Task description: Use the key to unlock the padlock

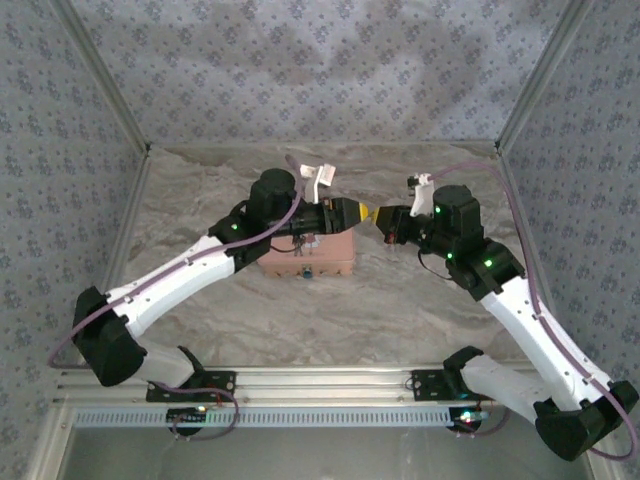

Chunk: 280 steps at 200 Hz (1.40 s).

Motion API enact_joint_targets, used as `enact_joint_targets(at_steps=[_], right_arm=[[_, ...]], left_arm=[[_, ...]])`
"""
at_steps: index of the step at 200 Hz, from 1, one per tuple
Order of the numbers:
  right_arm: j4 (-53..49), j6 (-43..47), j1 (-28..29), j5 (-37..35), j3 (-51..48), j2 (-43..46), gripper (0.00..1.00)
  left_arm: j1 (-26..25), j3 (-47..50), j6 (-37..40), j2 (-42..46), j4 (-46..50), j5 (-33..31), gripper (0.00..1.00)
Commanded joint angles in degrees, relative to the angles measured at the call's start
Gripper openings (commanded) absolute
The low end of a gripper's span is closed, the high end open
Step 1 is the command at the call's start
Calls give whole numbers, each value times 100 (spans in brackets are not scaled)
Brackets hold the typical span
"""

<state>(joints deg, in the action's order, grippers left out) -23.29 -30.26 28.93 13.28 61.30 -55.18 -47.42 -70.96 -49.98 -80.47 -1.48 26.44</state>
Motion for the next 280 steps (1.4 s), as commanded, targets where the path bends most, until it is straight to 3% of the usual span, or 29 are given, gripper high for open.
enact_joint_targets(at_steps=[1, 143, 193, 223, 243, 280], right_arm=[[191, -137, 52, -95, 138, 119, 0], [302, -270, 12, 58, 128, 219, 0], [170, -234, -78, 269, 11, 361, 0], [-195, -251, -361, 347, -117, 536, 37], [-267, -240, -827, 808, -300, 702, 40], [41, -267, -1750, 2377, -564, 728, 40]], left_arm=[[-83, -231, 111, -79, -265, 210, 43], [-122, -299, 199, -155, -143, 126, 3], [-112, -447, 436, -162, 292, -74, 0], [6, -762, 668, -222, 1229, -220, 0], [176, -1050, 857, -339, 2005, -55, 0], [260, -1791, 1504, -749, 3572, 352, 0]])
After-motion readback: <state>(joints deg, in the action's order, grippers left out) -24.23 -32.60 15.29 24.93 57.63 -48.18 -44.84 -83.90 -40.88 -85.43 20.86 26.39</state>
